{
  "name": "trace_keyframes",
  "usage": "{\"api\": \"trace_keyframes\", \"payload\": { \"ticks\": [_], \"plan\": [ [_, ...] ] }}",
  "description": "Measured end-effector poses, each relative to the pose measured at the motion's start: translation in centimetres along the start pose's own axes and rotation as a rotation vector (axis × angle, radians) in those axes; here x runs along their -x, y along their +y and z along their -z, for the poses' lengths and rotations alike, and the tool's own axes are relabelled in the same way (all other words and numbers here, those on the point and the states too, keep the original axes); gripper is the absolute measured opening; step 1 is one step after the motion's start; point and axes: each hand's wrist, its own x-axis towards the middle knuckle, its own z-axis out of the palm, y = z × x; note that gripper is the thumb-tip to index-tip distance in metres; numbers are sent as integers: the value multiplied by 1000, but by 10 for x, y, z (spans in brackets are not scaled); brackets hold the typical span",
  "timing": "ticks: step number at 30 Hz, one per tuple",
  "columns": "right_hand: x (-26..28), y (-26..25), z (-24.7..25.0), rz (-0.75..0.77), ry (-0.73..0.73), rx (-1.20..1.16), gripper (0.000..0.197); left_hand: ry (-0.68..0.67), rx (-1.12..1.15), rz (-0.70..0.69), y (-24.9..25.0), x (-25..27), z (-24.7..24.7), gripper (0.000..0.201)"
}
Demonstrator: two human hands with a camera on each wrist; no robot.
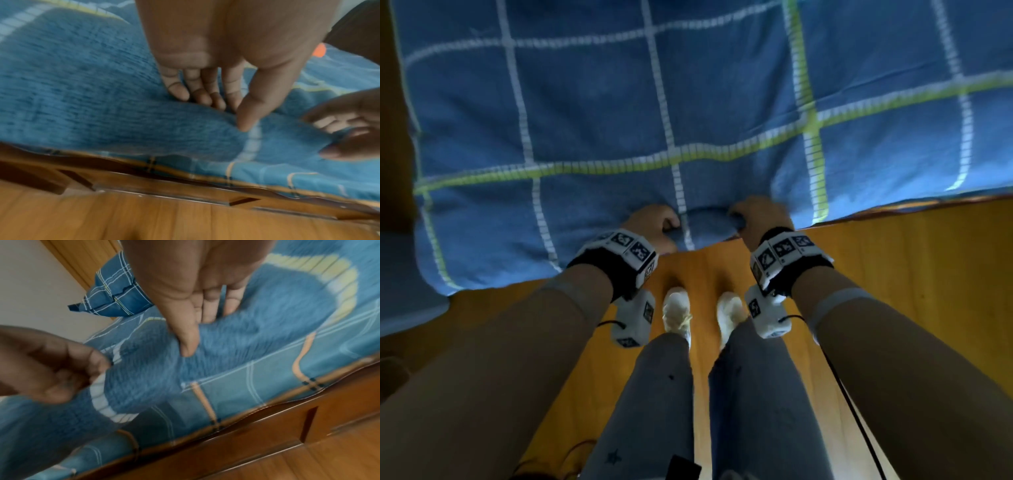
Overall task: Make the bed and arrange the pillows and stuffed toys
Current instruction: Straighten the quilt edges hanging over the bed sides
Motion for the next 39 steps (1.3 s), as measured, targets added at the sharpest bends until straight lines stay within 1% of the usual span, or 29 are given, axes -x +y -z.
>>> {"api": "trace_keyframes", "payload": {
  "ticks": [2,3,5,7,10,12,15,17,19,21,22,23,24,26,27,29,31,32,34,36,37,38,39],
  "plan": [
    [6,22,3,1,22,25,38,11,126,-69,20,2,-7,39],
    [8,36,5,-16,56,25,41,31,152,-120,33,0,-12,39],
    [13,70,9,-54,121,5,51,83,151,-215,65,-9,-23,42],
    [15,107,14,-84,172,-30,64,109,131,-277,100,-24,-38,48],
    [17,161,21,-112,224,-30,72,162,84,-301,152,-45,-67,55],
    [21,199,28,-86,216,-7,73,211,41,-267,185,-56,-91,59],
    [31,249,41,-9,196,36,74,270,-76,-119,228,-69,-122,71],
    [32,269,49,50,216,60,76,336,-113,-15,245,-75,-134,76],
    [28,279,53,116,229,98,78,402,-154,51,252,-77,-143,80],
    [21,285,57,160,242,134,79,422,-225,79,254,-78,-147,81],
    [18,287,59,156,251,137,79,427,-249,85,254,-79,-147,78],
    [15,289,60,131,265,122,77,440,-242,89,253,-81,-144,72],
    [14,289,61,85,285,90,74,464,-189,87,250,-84,-141,64],
    [12,290,62,-26,333,18,68,509,-10,87,246,-88,-132,44],
    [11,290,64,-63,350,9,63,522,44,104,245,-88,-129,35],
    [7,291,73,-75,317,59,52,543,69,145,249,-82,-123,24],
    [4,290,89,-62,243,105,45,561,125,154,257,-74,-113,22],
    [4,289,99,-61,234,103,41,564,169,148,262,-70,-107,21],
    [9,286,115,-66,263,51,33,592,243,135,267,-60,-95,14],
    [18,286,118,-86,315,-19,31,626,352,117,268,-55,-93,17],
    [24,286,113,-97,323,-50,31,619,410,124,267,-53,-97,16],
    [31,285,105,-109,308,-69,30,583,414,149,267,-52,-102,19],
    [38,284,95,-117,275,-83,29,518,328,197,266,-54,-109,26]
  ]
}}
